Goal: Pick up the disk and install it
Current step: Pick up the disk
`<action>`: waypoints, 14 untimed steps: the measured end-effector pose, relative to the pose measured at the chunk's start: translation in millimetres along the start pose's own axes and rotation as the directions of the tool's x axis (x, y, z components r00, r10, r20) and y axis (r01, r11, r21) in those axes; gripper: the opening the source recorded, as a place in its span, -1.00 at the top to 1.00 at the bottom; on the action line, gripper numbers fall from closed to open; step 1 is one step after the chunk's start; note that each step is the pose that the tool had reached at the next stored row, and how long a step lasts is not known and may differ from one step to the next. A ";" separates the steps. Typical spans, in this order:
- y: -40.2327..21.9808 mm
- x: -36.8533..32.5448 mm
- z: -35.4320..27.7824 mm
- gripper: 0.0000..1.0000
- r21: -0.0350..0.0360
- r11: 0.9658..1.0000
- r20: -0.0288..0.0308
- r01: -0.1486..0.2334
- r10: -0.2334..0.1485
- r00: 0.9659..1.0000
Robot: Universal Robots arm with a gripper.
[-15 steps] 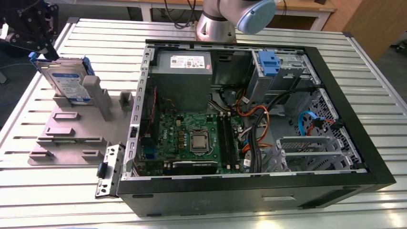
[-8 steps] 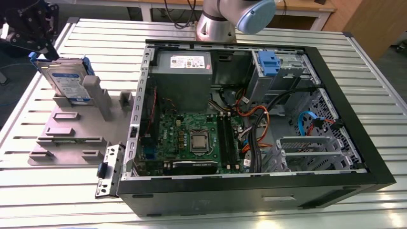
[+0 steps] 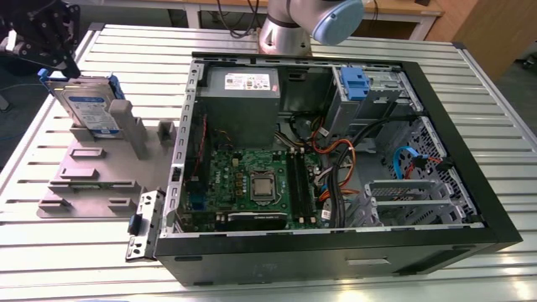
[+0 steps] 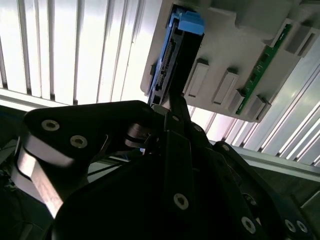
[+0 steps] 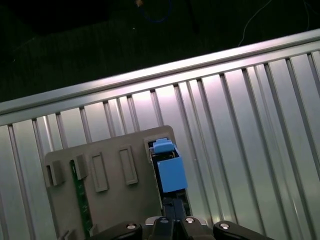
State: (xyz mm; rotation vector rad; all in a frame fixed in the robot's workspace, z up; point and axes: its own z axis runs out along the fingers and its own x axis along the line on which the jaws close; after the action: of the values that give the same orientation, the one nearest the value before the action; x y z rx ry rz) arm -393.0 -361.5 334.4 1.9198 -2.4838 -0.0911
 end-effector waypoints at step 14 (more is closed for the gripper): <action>-6.0 -1.7 1.1 0.79 -0.005 0.997 0.004 0.080 -0.080 0.997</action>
State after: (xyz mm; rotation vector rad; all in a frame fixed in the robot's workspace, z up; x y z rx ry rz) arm -386.8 -361.3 333.1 2.0185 -2.4066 -0.1009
